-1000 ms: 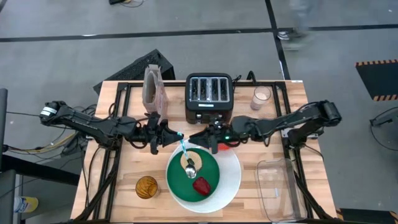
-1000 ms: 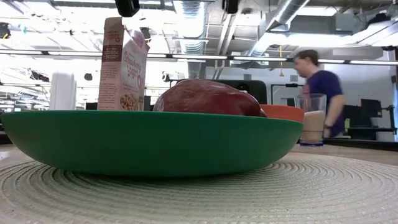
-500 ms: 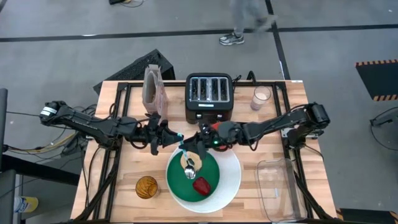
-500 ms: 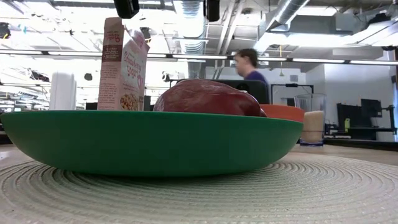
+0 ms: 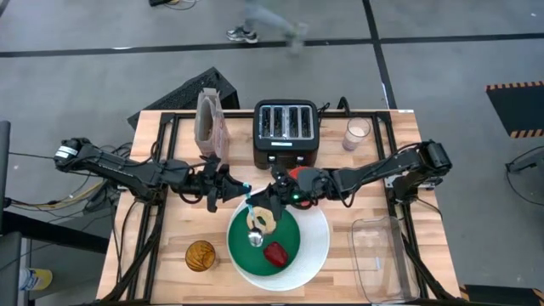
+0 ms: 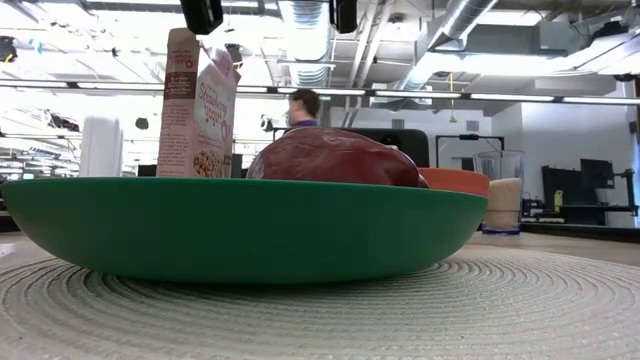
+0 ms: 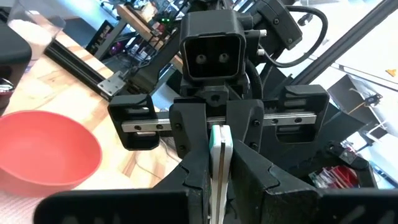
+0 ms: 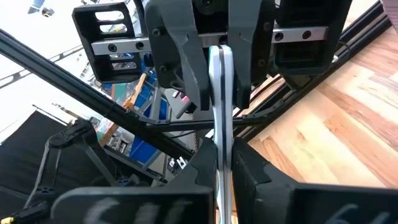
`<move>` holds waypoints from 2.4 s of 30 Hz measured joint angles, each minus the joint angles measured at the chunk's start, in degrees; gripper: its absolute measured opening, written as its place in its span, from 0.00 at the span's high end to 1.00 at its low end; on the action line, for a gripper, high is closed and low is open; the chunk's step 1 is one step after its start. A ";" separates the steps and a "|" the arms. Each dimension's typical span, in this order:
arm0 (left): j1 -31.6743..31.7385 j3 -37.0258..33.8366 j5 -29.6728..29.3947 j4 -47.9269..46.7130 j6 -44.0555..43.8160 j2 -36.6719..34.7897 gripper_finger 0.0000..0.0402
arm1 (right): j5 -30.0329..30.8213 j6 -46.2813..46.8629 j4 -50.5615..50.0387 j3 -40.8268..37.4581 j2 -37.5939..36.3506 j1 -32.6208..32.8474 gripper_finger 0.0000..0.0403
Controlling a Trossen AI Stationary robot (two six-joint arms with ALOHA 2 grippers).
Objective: Arrange a breakfast setting
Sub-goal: Put the blue spoon on the white mat from the orange cup
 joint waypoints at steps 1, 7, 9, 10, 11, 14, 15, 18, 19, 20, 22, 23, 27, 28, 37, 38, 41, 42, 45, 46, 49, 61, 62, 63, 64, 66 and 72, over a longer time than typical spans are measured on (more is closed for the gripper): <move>0.00 0.00 -0.04 0.01 0.00 0.00 0.93 | 0.00 0.00 0.02 0.00 0.00 -0.02 0.92; -0.02 0.00 -1.16 -0.46 0.26 0.00 0.91 | 0.12 0.05 0.05 -0.02 0.00 -0.04 0.91; 0.00 0.00 -1.22 -0.49 0.65 0.00 0.90 | 0.29 0.16 0.00 -0.02 0.00 -0.04 0.91; -0.02 0.00 -1.22 -0.52 0.75 0.00 0.88 | 0.33 0.29 0.00 -0.02 0.00 -0.04 0.91; 0.00 0.00 -1.24 -0.52 0.83 0.00 0.87 | 0.46 0.40 0.01 -0.02 0.00 -0.04 0.92; -0.01 0.00 -1.35 -0.23 0.98 0.00 0.83 | 1.15 0.46 -0.06 -0.02 -0.27 -0.04 0.92; 0.00 0.00 -1.13 0.14 1.09 0.00 0.82 | 1.14 0.42 -0.76 -0.03 -0.76 0.00 0.92; 0.00 0.00 0.31 2.05 2.06 0.02 0.79 | 1.37 0.42 -1.36 0.02 -1.65 0.34 0.91; -0.02 0.00 0.62 2.34 2.15 0.02 0.78 | 1.44 0.28 -2.34 0.00 -2.26 0.40 0.91; -0.02 0.00 0.68 2.86 2.43 0.10 0.77 | 1.44 0.24 -3.35 -0.05 -2.79 0.58 0.91; -0.01 0.00 0.78 4.36 3.36 0.05 0.74 | 1.83 0.28 -3.33 0.00 -3.21 0.92 0.92; 0.01 0.00 0.76 4.87 3.57 -0.02 0.73 | 1.98 0.20 -4.17 0.02 -3.87 1.04 0.92; 0.28 0.00 0.99 6.39 3.29 -0.51 0.70 | 3.07 0.72 -10.84 0.07 -7.26 1.25 0.91; 0.26 0.00 0.99 6.73 3.25 -0.76 0.70 | 3.52 0.70 -14.37 -0.13 -8.63 1.54 0.91; 0.22 0.09 1.86 6.14 3.32 -2.60 0.70 | 8.76 -2.50 -24.86 -0.11 -18.90 2.60 0.91; 0.22 0.09 1.89 5.86 3.31 -2.67 0.70 | 8.92 -3.16 -24.55 -0.09 -19.94 2.64 0.91; 0.22 0.04 1.99 5.66 3.28 -2.91 0.70 | 8.92 -5.11 -26.51 -0.09 -23.75 2.78 0.91; 0.22 0.04 1.97 5.68 3.28 -2.95 0.70 | 9.06 -5.55 -26.60 -0.05 -25.08 2.98 0.91; 0.22 0.04 1.97 5.50 3.26 -2.91 0.70 | 11.39 -6.86 -29.58 -0.06 -29.18 3.75 0.90; 0.22 0.04 1.97 5.46 3.25 -2.91 0.70 | 12.38 -7.17 -30.31 0.00 -30.50 4.05 0.90; 0.22 0.04 1.96 5.38 3.23 -2.91 0.70 | 15.52 -7.46 -35.43 -0.07 -34.31 5.13 0.90; 0.22 0.04 1.68 4.63 3.21 -2.91 0.70 | 28.81 -6.85 -51.43 -1.34 -45.29 11.85 0.90; 0.22 0.04 1.59 4.52 3.21 -2.91 0.70 | 29.77 -6.67 -51.76 -2.45 -46.27 12.44 0.90; 0.22 0.04 1.58 4.46 3.21 -2.91 0.70 | 30.42 -6.34 -52.22 -3.67 -47.21 12.94 0.90; 0.22 0.04 1.58 4.46 3.21 -2.91 0.70 | 31.10 -5.34 -52.05 -4.98 -48.08 13.43 0.90; 0.22 0.04 1.58 4.46 3.21 -2.91 0.70 | 31.95 -2.50 -51.88 -8.21 -50.04 14.29 0.90; 0.23 0.04 1.58 4.46 3.21 -2.89 0.70 | 34.32 6.73 -47.86 -19.75 -54.37 16.10 0.90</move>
